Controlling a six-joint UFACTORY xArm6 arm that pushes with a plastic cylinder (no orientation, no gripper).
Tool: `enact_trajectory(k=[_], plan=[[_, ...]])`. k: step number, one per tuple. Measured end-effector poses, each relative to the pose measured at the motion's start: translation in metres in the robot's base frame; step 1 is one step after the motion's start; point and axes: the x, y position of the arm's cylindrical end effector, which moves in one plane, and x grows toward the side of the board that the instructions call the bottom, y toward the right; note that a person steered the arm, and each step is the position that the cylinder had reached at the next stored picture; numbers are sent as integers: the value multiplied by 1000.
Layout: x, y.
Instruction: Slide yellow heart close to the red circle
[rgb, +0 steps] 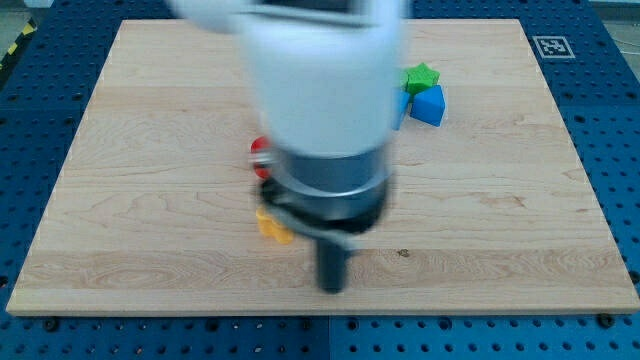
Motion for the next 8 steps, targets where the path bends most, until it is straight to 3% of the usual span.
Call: enact_trajectory(k=[1,4,8], plan=[[-35,-12],[-35,-96],[-77,-107]])
